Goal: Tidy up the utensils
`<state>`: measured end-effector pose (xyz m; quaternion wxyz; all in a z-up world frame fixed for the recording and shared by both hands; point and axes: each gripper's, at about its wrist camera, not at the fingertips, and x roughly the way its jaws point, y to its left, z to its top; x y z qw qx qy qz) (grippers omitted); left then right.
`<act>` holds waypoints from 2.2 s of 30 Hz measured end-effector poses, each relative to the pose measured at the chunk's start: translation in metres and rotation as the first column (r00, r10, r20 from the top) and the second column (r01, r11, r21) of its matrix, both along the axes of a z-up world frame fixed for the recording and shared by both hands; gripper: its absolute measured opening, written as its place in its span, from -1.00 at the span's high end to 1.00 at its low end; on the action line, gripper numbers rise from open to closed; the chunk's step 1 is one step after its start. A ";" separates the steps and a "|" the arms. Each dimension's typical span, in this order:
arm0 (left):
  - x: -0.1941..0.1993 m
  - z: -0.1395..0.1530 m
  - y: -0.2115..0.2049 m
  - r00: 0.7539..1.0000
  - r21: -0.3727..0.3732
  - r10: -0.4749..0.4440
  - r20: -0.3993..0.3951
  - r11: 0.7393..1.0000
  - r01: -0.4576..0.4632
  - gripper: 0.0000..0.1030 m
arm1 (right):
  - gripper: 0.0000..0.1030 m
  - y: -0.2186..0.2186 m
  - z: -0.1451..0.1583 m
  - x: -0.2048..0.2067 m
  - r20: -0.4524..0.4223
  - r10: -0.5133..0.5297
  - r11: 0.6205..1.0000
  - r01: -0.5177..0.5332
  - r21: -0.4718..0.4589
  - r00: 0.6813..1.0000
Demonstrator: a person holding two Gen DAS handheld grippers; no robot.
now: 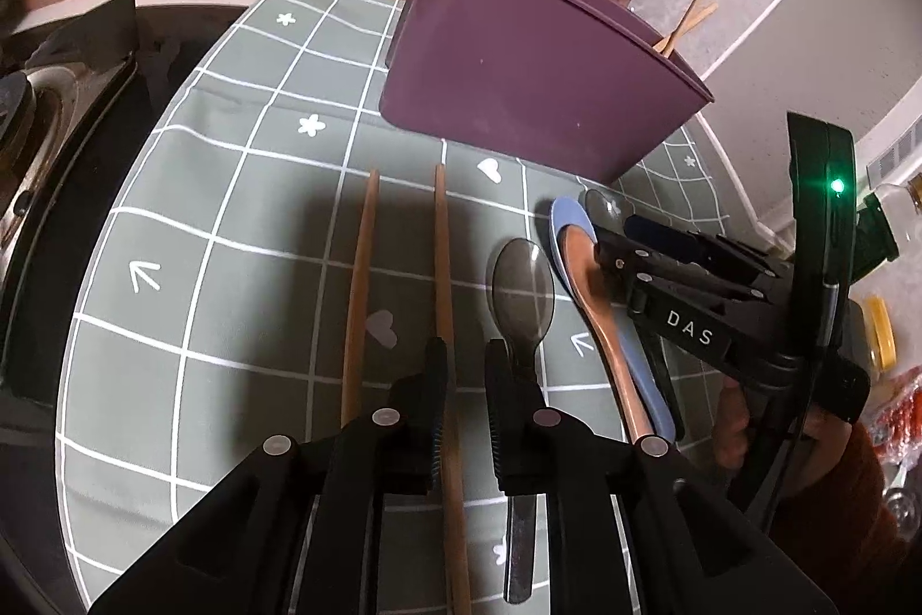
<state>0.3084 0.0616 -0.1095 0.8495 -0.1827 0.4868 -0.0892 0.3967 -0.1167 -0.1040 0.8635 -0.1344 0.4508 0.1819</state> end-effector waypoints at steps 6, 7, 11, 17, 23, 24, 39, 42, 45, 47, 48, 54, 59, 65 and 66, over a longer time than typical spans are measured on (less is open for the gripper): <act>0.005 0.002 -0.019 0.997 0.075 -0.065 0.033 0.995 0.062 0.71 | 0.43 -0.017 0.010 -0.008 0.040 -0.055 0.998 0.053 0.030 0.998; 0.006 0.003 -0.023 0.996 0.090 -0.077 0.037 0.993 0.074 0.71 | 0.43 -0.022 0.013 -0.009 0.045 -0.068 0.997 0.066 0.042 0.997; 0.015 -0.001 -0.036 0.993 0.089 -0.121 -0.005 0.989 0.121 0.70 | 0.42 -0.042 0.030 -0.020 0.057 -0.114 0.987 0.106 0.118 0.992; 0.018 -0.001 -0.051 0.992 0.143 -0.124 0.010 0.982 0.121 0.30 | 0.42 -0.064 0.043 -0.034 0.055 -0.130 0.978 0.119 0.172 0.990; 0.021 -0.002 -0.058 0.995 0.224 -0.099 0.027 0.970 0.090 0.01 | 0.42 -0.072 0.043 -0.040 0.049 -0.150 0.972 0.139 0.190 0.987; 0.023 -0.002 -0.059 0.995 0.233 -0.094 0.029 0.969 0.085 0.01 | 0.42 -0.075 0.042 -0.040 0.046 -0.157 0.970 0.145 0.194 0.987; 0.032 -0.003 -0.065 1.000 0.242 0.000 0.018 0.970 -0.004 0.05 | 0.42 -0.083 0.048 -0.050 0.068 -0.180 0.965 0.163 0.204 0.981; 0.031 -0.003 -0.070 0.999 0.252 -0.023 0.037 0.968 0.013 0.37 | 0.42 -0.080 0.050 -0.053 0.082 -0.178 0.968 0.160 0.193 0.981; 0.027 -0.003 -0.073 0.998 0.240 -0.043 0.053 0.970 0.029 0.37 | 0.42 -0.080 0.051 -0.055 0.084 -0.178 0.967 0.158 0.199 0.981; 0.024 0.000 -0.072 0.997 0.218 -0.045 0.069 0.975 0.029 0.37 | 0.42 -0.082 0.053 -0.058 0.090 -0.181 0.966 0.160 0.203 0.979; 0.021 0.004 -0.070 0.996 0.197 -0.045 0.082 0.980 0.028 0.37 | 0.42 -0.082 0.054 -0.059 0.092 -0.184 0.965 0.162 0.204 0.979; 0.001 0.033 -0.058 0.982 0.114 -0.003 0.190 0.993 -0.019 0.37 | 0.42 -0.080 0.059 -0.070 0.119 -0.172 0.969 0.147 0.196 0.978; -0.016 0.061 -0.049 0.958 0.104 0.029 0.286 0.993 -0.061 0.38 | 0.42 -0.080 0.071 -0.080 0.143 -0.186 0.966 0.155 0.206 0.972; -0.021 0.124 -0.039 0.901 0.097 0.037 0.432 0.991 -0.087 0.95 | 0.42 -0.077 0.125 -0.091 0.245 -0.199 0.959 0.138 0.247 0.949; -0.018 0.139 -0.036 0.887 0.079 0.040 0.461 0.993 -0.086 0.96 | 0.42 -0.074 0.141 -0.092 0.280 -0.193 0.962 0.126 0.241 0.940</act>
